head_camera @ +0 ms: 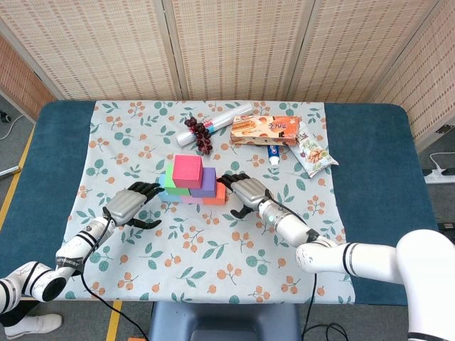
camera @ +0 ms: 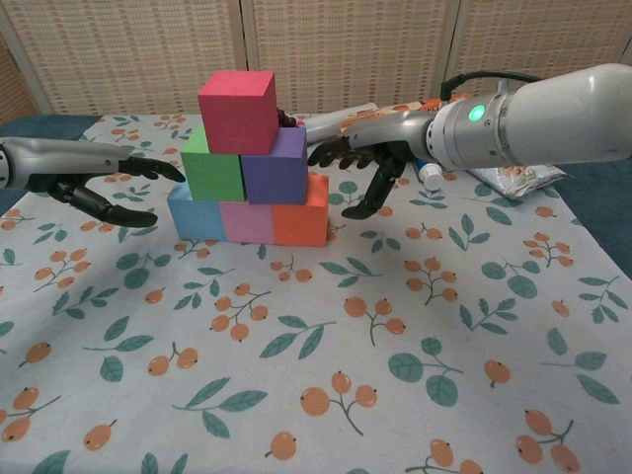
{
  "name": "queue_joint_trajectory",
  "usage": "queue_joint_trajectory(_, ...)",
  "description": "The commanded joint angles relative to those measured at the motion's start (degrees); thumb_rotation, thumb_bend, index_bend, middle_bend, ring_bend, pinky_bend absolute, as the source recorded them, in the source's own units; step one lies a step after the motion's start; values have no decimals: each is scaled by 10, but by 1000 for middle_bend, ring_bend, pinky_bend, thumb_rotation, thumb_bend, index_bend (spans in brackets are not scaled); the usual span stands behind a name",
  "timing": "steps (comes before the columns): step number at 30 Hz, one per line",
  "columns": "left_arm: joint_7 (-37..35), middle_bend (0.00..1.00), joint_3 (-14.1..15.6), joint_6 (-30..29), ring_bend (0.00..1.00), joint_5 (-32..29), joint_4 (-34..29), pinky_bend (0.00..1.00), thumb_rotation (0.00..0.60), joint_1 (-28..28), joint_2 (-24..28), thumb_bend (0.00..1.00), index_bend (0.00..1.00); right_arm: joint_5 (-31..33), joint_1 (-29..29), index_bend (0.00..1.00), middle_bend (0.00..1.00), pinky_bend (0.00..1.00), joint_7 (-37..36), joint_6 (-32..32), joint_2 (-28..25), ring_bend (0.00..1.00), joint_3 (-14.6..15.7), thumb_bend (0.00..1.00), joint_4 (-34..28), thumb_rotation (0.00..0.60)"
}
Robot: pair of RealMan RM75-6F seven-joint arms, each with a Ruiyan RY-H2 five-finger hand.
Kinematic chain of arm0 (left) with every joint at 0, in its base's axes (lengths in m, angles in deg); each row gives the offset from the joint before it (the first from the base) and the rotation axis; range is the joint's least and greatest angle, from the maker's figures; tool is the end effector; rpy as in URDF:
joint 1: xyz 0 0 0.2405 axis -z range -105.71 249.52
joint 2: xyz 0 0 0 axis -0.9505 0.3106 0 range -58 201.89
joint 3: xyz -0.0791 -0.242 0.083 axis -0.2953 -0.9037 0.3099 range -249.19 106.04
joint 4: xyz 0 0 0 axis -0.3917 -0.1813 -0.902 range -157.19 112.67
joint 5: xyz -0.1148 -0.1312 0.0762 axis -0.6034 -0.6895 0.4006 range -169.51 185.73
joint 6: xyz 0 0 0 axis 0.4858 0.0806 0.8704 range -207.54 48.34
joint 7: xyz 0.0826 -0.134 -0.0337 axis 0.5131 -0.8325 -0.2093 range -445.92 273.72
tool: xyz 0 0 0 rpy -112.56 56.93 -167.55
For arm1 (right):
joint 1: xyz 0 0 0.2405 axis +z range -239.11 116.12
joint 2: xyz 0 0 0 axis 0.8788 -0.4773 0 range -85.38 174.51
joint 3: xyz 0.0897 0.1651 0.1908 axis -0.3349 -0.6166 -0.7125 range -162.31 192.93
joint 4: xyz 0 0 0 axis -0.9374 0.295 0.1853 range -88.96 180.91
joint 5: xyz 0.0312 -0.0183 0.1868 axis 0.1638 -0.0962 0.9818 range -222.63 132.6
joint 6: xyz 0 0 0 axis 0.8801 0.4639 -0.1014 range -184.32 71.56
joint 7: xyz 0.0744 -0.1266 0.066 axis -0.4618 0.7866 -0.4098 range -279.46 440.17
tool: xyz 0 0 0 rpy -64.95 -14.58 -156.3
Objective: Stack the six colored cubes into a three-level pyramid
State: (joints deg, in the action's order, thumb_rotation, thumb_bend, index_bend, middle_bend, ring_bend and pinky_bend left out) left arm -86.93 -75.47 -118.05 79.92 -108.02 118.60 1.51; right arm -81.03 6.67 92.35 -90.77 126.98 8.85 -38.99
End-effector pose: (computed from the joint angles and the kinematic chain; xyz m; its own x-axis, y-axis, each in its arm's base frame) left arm -0.1940 0.3753 0.0601 0.5266 0.4535 0.7191 0.8389 -0.4144 -0.3529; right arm -0.0689 -0.4106 -0.0154 0.3860 -0.5728 0.7231 -0.9090 -0.3696 0.1924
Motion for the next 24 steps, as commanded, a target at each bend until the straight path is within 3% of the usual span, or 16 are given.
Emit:
queue_joint_trajectory(1, 1, 0, 0, 0, 0, -1, 0, 0, 198, 0, 0, 283, 26, 0, 1, 0, 0, 0, 0, 0, 2, 0, 0, 306, 1, 600)
queue_joint_trajectory(13, 7, 0, 1, 2, 0, -4, 0, 0, 204, 2, -3, 284, 26, 8, 10, 0, 0, 0, 6, -3, 11, 0, 3, 306, 5, 600)
queue_joint_trajectory(24, 9, 0, 2, -1, 0, -3, -1, 0, 195, 0, -2, 285, 26, 12, -1, 0, 0, 0, 12, -25, -20, 0, 10, 306, -27, 600)
